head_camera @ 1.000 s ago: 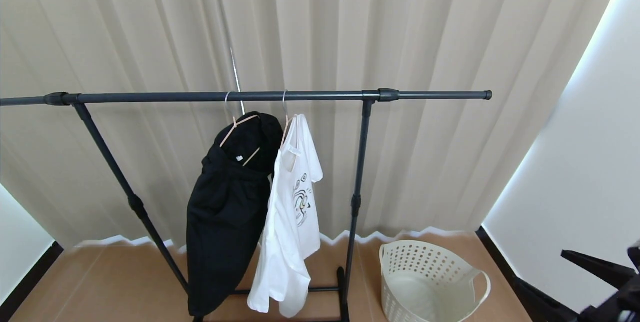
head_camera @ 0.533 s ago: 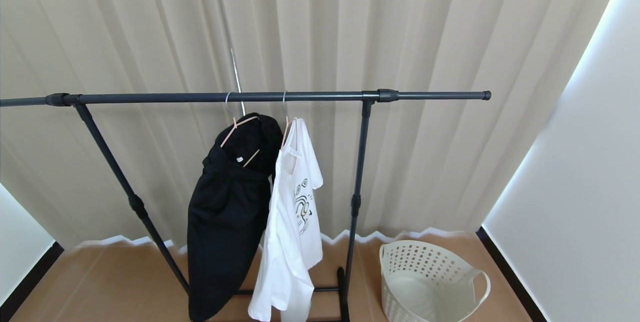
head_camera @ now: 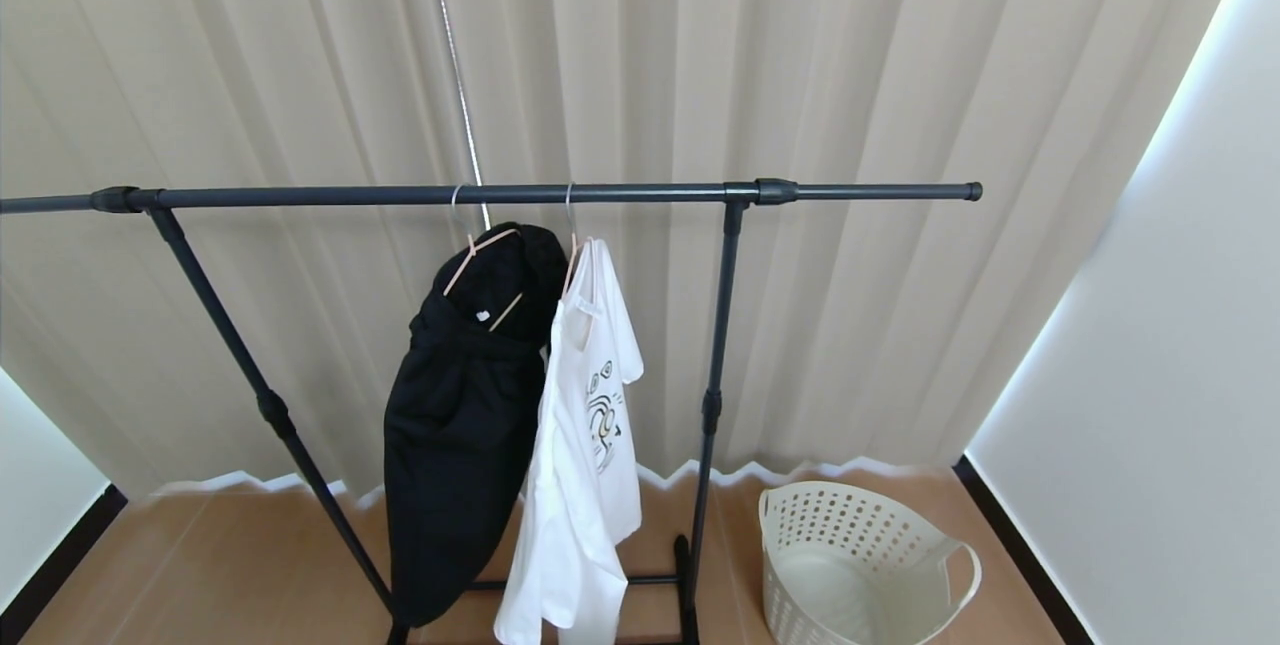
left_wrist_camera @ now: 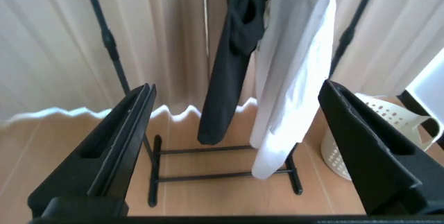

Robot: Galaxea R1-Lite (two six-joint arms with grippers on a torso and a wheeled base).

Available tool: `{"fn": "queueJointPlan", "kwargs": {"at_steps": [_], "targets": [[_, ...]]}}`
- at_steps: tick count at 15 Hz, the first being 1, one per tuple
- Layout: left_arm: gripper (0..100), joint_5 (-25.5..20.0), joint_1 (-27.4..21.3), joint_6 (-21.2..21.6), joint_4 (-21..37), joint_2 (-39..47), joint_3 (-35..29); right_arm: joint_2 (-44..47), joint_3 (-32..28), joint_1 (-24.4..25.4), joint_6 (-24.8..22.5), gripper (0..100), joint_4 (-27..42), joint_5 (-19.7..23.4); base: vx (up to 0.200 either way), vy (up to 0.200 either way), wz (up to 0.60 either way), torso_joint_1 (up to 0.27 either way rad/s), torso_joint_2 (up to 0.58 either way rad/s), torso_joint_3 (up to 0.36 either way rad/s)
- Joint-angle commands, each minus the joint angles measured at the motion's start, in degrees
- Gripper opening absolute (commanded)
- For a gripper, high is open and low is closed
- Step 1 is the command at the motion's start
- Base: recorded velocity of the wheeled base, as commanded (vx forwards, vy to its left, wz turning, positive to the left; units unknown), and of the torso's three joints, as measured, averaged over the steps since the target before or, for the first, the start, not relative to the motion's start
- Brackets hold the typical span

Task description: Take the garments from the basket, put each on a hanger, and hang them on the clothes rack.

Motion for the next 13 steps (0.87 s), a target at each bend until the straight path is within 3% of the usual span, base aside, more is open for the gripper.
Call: {"fn": "queueJointPlan", "kwargs": {"at_steps": [1, 4, 13], "targets": [[100, 0.4, 0.0, 1.2, -0.1, -0.9, 0.1, -1.0, -0.2, -0.2, 0.5, 100, 0.2, 3.2, 0.000, 0.000, 0.00, 0.000, 0.00, 0.000], [100, 0.4, 0.0, -0.6, -0.1, -0.9, 0.0, -1.0, -0.2, -0.1, 1.3, 100, 0.2, 3.3, 0.000, 0.000, 0.00, 0.000, 0.00, 0.000], [100, 0.4, 0.0, -0.6, -0.1, -0.9, 0.0, -1.0, -0.2, -0.1, 1.3, 100, 0.2, 3.2, 0.000, 0.000, 0.00, 0.000, 0.00, 0.000]]}}
